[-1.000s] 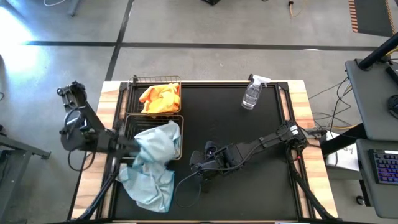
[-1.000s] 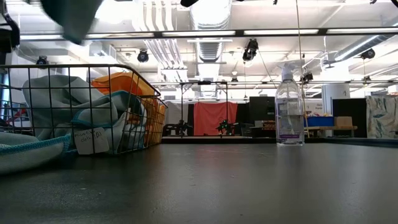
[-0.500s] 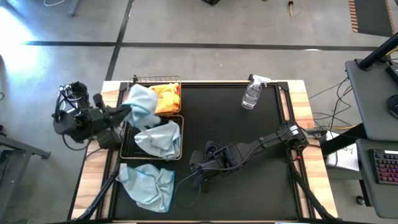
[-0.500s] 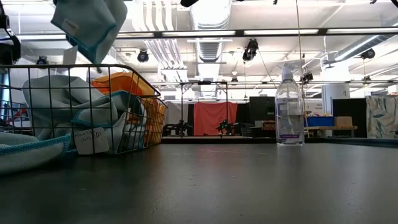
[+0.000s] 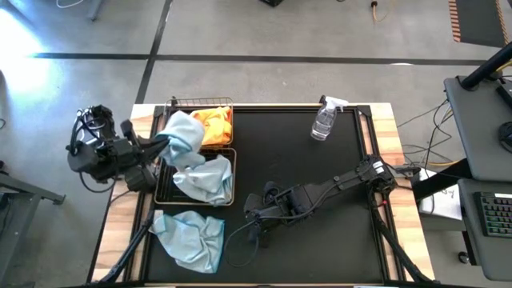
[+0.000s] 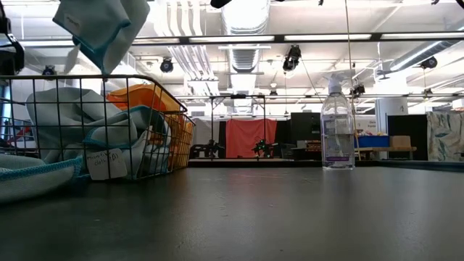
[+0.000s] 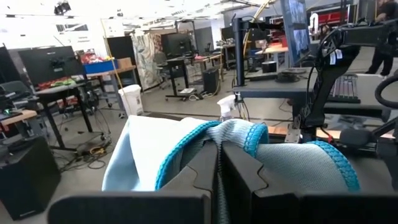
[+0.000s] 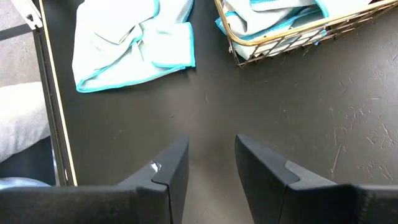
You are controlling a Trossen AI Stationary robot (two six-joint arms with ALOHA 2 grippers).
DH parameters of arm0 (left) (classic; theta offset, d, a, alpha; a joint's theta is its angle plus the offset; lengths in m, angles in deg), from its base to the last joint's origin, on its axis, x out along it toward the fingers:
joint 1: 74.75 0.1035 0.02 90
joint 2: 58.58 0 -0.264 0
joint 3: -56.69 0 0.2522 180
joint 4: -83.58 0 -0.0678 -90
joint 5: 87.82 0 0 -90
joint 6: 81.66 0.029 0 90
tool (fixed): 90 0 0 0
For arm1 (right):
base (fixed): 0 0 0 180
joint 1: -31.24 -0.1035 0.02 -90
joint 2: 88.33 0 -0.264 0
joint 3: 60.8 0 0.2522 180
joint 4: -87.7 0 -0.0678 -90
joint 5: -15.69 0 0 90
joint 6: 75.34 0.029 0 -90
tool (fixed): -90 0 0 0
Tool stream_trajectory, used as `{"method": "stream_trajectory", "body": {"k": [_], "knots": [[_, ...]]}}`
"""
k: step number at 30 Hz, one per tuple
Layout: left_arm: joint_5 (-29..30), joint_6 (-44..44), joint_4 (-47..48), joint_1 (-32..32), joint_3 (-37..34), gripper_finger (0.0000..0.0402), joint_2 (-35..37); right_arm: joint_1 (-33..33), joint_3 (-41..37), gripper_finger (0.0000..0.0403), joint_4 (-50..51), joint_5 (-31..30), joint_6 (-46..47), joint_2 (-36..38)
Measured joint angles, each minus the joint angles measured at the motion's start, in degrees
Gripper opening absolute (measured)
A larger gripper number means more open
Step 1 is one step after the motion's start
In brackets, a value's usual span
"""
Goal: Sort microfiber towel by color & place in baskets
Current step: Put the blue towel into the bottom wire basket
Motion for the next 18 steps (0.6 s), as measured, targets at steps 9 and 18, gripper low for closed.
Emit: {"method": "stream_trajectory", "body": {"k": [9,18], "knots": [[-1.4,0.0,0.0,0.0,0.0,0.0002,-1.9,-0.2,0.0,0.0123,0.0,0.0,0.0,0.0],[-7.2,-0.1,0.3,0.0,0.0,0.0032,-1.9,-1.0,0.0,0.0123,0.1,0.0,0.0,0.0]]}}
